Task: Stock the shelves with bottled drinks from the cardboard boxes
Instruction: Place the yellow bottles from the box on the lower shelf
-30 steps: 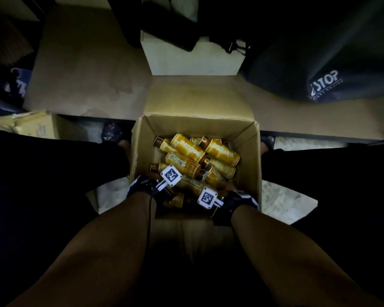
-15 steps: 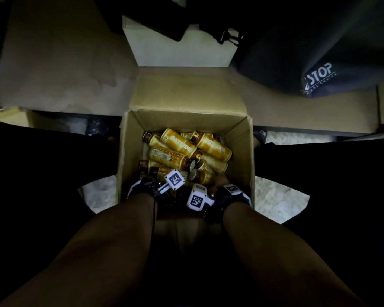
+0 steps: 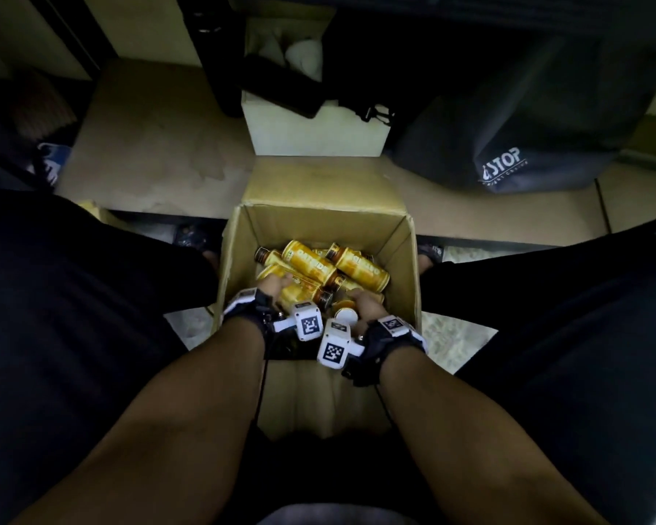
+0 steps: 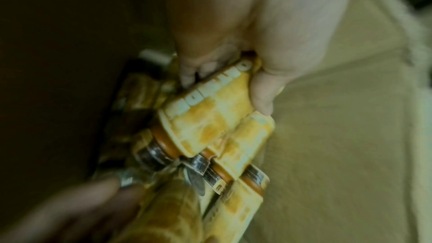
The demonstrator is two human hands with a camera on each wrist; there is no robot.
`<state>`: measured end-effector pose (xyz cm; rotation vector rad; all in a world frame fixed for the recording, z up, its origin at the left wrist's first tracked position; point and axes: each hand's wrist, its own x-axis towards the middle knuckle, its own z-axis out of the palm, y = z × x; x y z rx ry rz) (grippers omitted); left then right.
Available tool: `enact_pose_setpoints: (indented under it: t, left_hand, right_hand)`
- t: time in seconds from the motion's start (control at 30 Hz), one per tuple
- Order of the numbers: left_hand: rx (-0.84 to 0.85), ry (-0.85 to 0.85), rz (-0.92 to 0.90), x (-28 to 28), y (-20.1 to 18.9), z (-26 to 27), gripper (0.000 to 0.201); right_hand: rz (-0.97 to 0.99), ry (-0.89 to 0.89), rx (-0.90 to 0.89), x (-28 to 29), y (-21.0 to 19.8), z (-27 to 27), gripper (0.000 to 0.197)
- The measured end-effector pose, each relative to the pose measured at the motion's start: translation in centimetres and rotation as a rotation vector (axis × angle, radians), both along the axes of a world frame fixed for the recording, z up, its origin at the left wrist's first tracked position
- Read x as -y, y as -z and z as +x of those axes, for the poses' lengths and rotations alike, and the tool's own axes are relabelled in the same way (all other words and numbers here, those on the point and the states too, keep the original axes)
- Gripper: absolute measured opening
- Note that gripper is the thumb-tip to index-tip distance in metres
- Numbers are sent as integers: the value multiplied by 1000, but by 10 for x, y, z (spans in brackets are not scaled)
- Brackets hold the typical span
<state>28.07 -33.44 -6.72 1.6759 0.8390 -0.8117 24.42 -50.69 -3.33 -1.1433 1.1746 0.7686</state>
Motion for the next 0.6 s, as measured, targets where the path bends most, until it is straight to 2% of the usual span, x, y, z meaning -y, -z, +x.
enact_pose_setpoints:
  t: [0.1, 0.17, 0.23, 0.33, 0.37, 0.47, 0.6]
  left_hand:
    - [131, -119, 42, 2, -8, 7, 63]
    - [266, -96, 105, 6, -16, 3, 54]
    - [364, -18, 127, 14, -25, 1, 55]
    - [470, 143, 90, 21, -46, 5, 65]
    - [497, 176, 65, 21, -54, 9, 68]
    - [597, 231, -15, 23, -91, 22, 73]
    - [796, 288, -91, 22, -156, 43, 75]
  right_hand:
    - [-71, -313, 107, -2, -1, -4, 41]
    - [-192, -516, 162, -5, -5, -1, 47]
    - [-354, -617, 194, -5, -22, 4, 54]
    - [-593, -762, 330, -1, -49, 20, 36]
    - [-683, -809, 373, -1, -58, 24, 40]
    - [-877, -785, 608, -1, -91, 33, 63]
    - [-716, -478, 1000, 5, -140, 39, 65]
